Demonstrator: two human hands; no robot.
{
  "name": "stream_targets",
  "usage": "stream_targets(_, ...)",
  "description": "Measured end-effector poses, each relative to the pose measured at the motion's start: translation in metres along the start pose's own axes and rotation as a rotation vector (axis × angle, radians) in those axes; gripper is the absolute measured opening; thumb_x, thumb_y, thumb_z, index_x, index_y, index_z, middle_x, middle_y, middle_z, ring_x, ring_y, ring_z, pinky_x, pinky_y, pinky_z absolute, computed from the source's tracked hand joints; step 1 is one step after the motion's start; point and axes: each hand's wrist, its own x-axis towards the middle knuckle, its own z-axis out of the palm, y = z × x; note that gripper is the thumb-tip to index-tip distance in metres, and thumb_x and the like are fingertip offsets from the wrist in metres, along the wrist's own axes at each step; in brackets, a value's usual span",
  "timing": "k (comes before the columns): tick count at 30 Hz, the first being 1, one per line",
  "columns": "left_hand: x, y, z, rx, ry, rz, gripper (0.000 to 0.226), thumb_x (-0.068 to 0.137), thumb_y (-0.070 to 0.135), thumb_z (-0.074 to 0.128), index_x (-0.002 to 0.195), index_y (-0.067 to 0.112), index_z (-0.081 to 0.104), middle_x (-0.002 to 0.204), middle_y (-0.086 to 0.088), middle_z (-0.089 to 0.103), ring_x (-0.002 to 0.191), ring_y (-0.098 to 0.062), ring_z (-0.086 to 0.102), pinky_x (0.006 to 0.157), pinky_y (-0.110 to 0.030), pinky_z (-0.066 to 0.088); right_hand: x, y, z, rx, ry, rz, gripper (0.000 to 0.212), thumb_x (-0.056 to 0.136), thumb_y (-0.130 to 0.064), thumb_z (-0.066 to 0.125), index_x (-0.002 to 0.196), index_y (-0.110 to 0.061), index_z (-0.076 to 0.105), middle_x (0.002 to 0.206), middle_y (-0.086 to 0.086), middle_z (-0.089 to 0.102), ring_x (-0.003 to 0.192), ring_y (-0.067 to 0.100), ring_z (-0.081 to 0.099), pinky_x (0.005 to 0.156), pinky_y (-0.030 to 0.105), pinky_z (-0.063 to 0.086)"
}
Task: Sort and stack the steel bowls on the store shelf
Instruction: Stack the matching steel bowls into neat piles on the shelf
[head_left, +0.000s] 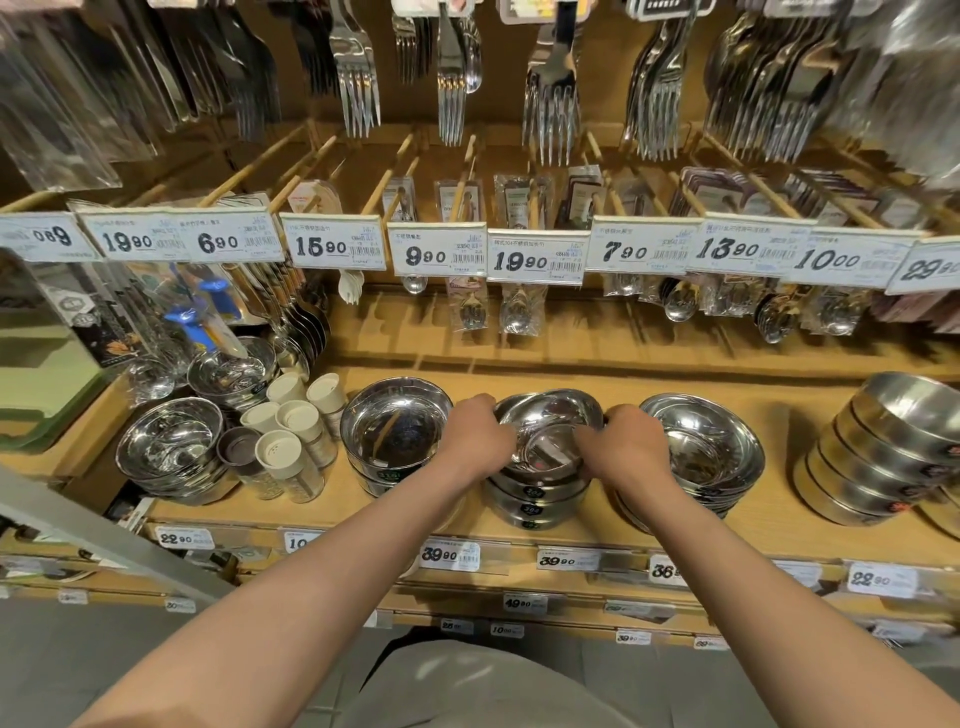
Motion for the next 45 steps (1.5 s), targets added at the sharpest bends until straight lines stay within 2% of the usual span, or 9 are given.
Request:
stream_targets(4, 0.001, 0.009, -0.01, -0.084, 0.07, 0.039, 0.05, 0.099, 0.019, 0.052, 0.147, 0.011, 0.046, 0.102, -0.008, 0.071, 0.057, -0.007, 0.057, 0.044, -0.012, 0.037, 0.0, 0.004, -0.016, 0.161, 0.07, -0.039, 0.021, 0.088, -0.022, 0.06, 0.084, -0.004, 0.071, 0.077, 0.011, 0.073, 0.074, 0.029, 0.068, 0.055, 0.029, 0.044)
stream_targets(8, 0.006, 0.031, -0.022, -0.17, 0.063, 0.081, 0.029, 0.097, 0.019, 0.055, 0.123, 0.015, 0.067, 0.068, 0.005, 0.063, 0.061, -0.013, 0.06, 0.056, -0.025, 0.052, -0.004, 0.008, -0.04, 0.466, 0.024, -0.023, 0.014, 0.089, -0.018, 0.062, 0.087, -0.011, 0.074, 0.074, 0.003, 0.077, 0.061, 0.022, 0.076, 0.071, 0.038, 0.06)
stream_targets(12, 0.008, 0.054, -0.031, -0.266, -0.032, 0.163, 0.02, 0.095, 0.008, 0.058, 0.113, 0.006, 0.067, 0.067, 0.005, 0.062, 0.061, -0.011, 0.064, 0.046, -0.015, 0.049, -0.006, 0.021, -0.07, 0.612, -0.052, 0.053, 0.014, 0.088, -0.02, 0.066, 0.087, -0.006, 0.069, 0.081, 0.008, 0.076, 0.059, 0.021, 0.074, 0.049, 0.026, 0.052)
stream_targets(17, 0.017, 0.081, -0.036, -0.174, -0.116, 0.341, 0.036, 0.091, 0.008, 0.053, 0.12, 0.018, 0.071, 0.073, 0.004, 0.07, 0.055, -0.011, 0.054, 0.05, -0.022, 0.047, -0.012, 0.036, -0.105, 0.755, -0.072, 0.09, 0.026, 0.089, -0.016, 0.073, 0.113, -0.009, 0.067, 0.101, 0.016, 0.075, 0.072, 0.024, 0.072, 0.079, 0.045, 0.062)
stream_targets(19, 0.015, 0.089, -0.029, -0.207, -0.206, 0.353, 0.028, 0.093, 0.006, 0.054, 0.1, 0.026, 0.073, 0.064, 0.013, 0.061, 0.051, -0.011, 0.055, 0.054, -0.034, 0.054, -0.014, 0.043, -0.114, 0.742, -0.078, 0.082, 0.018, 0.091, -0.01, 0.072, 0.109, -0.01, 0.069, 0.093, 0.013, 0.074, 0.062, 0.016, 0.071, 0.058, 0.03, 0.061)
stream_targets(27, 0.01, 0.114, 0.018, -0.477, -0.331, -0.047, 0.032, 0.094, 0.0, 0.058, 0.125, 0.008, 0.056, 0.116, -0.011, 0.064, 0.095, -0.026, 0.07, 0.075, -0.035, 0.063, -0.002, 0.081, -0.106, 1.046, -0.094, 0.232, 0.051, 0.077, -0.004, 0.083, 0.122, -0.002, 0.058, 0.092, 0.018, 0.078, 0.078, 0.023, 0.077, 0.062, 0.028, 0.061)
stream_targets(37, 0.004, 0.138, 0.051, -0.446, -0.069, -0.152, 0.025, 0.078, 0.032, 0.076, 0.095, 0.015, 0.068, 0.083, -0.008, 0.077, 0.076, -0.029, 0.076, 0.074, -0.047, 0.064, 0.057, 0.12, -0.136, 0.653, -0.073, 0.013, 0.02, 0.08, -0.003, 0.071, 0.099, -0.009, 0.068, 0.068, 0.007, 0.072, 0.051, 0.016, 0.064, 0.059, 0.035, 0.059)
stream_targets(41, -0.002, 0.137, 0.07, -0.411, -0.039, -0.169, 0.012, 0.086, 0.009, 0.069, 0.098, 0.012, 0.068, 0.082, -0.01, 0.077, 0.059, -0.023, 0.071, 0.064, -0.047, 0.064, 0.068, 0.122, -0.144, 0.531, -0.111, -0.049, 0.015, 0.08, -0.004, 0.07, 0.093, -0.011, 0.075, 0.067, 0.01, 0.073, 0.053, 0.016, 0.062, 0.066, 0.039, 0.061)
stream_targets(45, -0.004, 0.132, 0.08, -0.303, 0.032, -0.158, 0.01, 0.088, 0.009, 0.064, 0.089, 0.018, 0.065, 0.093, -0.009, 0.072, 0.083, -0.03, 0.073, 0.078, -0.046, 0.062, 0.076, 0.126, -0.137, 0.331, -0.081, -0.158, 0.025, 0.082, -0.012, 0.072, 0.105, -0.021, 0.079, 0.079, 0.001, 0.077, 0.076, 0.019, 0.073, 0.081, 0.042, 0.061)
